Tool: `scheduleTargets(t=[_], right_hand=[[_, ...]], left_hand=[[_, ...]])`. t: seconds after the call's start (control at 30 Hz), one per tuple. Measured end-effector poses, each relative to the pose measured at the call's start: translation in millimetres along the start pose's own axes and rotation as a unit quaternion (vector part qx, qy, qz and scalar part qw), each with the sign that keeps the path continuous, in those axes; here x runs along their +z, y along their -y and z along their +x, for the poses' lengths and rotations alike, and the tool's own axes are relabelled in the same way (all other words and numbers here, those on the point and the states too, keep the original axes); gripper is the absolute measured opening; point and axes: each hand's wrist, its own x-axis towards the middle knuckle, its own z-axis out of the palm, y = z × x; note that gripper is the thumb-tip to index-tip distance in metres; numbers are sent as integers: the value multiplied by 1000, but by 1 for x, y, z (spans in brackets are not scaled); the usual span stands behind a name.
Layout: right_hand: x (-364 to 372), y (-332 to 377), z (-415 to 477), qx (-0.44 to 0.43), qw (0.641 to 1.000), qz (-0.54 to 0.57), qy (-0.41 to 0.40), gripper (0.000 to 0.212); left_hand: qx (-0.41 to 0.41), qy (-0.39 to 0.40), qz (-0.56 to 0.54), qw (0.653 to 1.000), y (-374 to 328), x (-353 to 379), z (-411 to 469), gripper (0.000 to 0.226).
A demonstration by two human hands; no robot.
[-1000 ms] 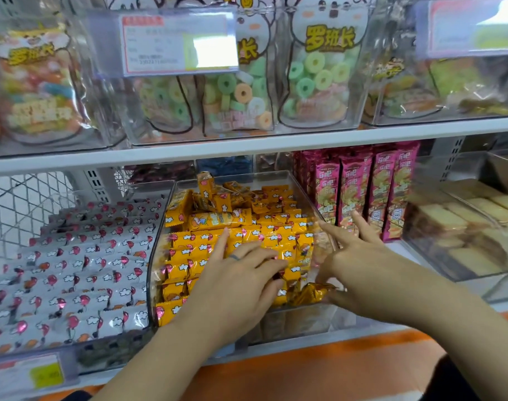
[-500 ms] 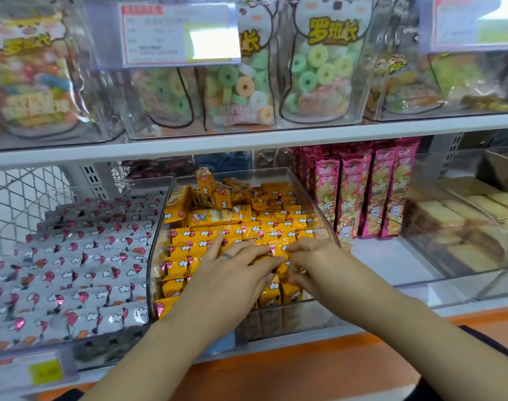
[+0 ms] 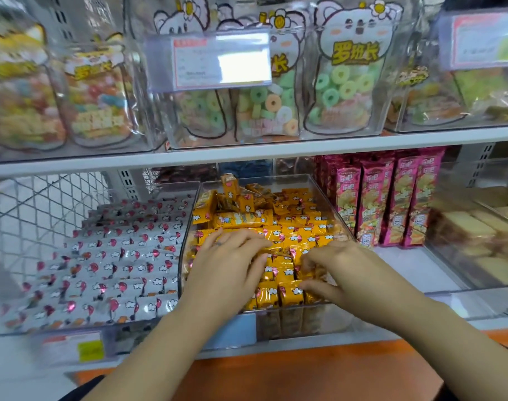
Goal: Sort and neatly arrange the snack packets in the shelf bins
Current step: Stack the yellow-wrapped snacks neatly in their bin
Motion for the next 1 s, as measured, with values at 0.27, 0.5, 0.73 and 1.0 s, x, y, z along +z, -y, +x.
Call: scheduleTargets(t=[0.27,0.5,0.73,1.0], right_hand=[[2,-15,1,-2,992,87,-89,33],[10,-23,-2,1,988,90,-123,29],[9,-23,-3,-1,980,112,-167,26],[5,-12,-5,24,973,142,-181,25]], left_hand=[[-111,23,124,986,18,-4,53,51],[-122,124,157,972,24,6,79,55],[-97,7,89,991,16,-2,63,39],[51,-79,-10,996,-11,-19,2,49]])
